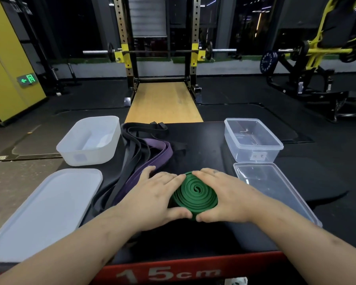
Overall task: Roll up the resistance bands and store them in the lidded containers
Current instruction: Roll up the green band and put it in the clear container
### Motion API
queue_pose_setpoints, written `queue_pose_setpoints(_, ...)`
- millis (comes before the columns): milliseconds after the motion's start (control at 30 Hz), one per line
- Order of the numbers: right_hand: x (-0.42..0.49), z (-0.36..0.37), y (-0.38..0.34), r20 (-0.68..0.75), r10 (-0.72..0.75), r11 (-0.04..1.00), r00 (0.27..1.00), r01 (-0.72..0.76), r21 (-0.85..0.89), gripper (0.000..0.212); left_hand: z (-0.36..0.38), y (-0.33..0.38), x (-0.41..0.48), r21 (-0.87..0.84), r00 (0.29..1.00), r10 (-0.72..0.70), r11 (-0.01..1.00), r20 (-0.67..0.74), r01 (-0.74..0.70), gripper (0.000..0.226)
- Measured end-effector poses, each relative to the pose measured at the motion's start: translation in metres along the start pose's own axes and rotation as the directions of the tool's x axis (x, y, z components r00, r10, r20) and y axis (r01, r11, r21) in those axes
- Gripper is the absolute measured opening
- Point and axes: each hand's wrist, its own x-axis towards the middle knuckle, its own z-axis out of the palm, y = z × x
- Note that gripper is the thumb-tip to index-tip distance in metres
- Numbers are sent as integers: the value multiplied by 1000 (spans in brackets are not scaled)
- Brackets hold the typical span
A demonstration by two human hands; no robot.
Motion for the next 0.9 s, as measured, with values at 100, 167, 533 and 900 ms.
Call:
queue_pose_setpoints(100, 5, -21, 25, -19, 65, 998, 998, -65, -3, 118, -13, 5, 35, -8, 1000, 5, 1000, -22, -6, 105)
queue_pose_setpoints(167, 7, -37, 38, -25, 112, 994, 993, -112, -7, 117, -22, 8, 57, -4, 999, 20, 1000, -42, -20, 103)
queue_pose_setpoints(533, 39, -120, 162, -187, 286, 958, 940, -284, 38, 92, -33, 38, 220, -122, 972, -6, 992, -234, -23, 71)
queue_pose_setpoints(900, 58, -103, 223, -74, 544, 839, 836, -544, 23, 98, 25, 54, 257, -208, 978, 66, 972, -199, -108, 51)
